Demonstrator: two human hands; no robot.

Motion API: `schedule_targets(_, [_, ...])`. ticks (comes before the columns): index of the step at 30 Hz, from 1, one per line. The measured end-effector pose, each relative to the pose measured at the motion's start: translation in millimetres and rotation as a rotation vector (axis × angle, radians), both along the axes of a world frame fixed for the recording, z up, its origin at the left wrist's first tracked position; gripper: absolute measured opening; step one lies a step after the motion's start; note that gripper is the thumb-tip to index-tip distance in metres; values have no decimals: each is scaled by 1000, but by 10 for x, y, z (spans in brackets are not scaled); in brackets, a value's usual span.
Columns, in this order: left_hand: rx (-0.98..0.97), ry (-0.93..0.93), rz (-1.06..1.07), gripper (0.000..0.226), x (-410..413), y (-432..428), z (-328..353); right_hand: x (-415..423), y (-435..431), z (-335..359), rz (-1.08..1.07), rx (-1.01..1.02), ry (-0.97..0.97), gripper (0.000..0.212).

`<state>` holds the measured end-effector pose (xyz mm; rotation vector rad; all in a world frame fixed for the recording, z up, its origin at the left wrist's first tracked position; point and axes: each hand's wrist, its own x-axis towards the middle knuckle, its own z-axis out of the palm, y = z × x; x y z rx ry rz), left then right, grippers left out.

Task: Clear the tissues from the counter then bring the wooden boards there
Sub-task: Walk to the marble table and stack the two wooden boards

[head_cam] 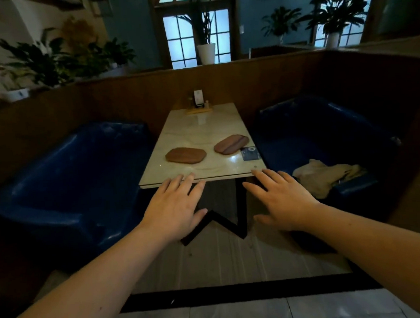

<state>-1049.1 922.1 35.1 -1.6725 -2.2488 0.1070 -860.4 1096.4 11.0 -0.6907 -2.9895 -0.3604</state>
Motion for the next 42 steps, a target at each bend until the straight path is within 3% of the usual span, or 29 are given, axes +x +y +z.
schedule_targets(10, [-26,-38,-59,69,-996,1048,-126,-854,974,-97,-70,-53,20,84])
schedule_targets(24, [-136,-113,28,67,-2380,2933,-539,-2529,3056,-493,18,-143,8,82])
schedule_targets(32, [-107,-163,67,68,-3111,3779,-740,-3270,3972,-645,81,-136,-35,78])
schedule_targets(42, [-175,-355,52,65,-4117,4900,-1333,-4126,5009,-1061,-38,-220,-152,76])
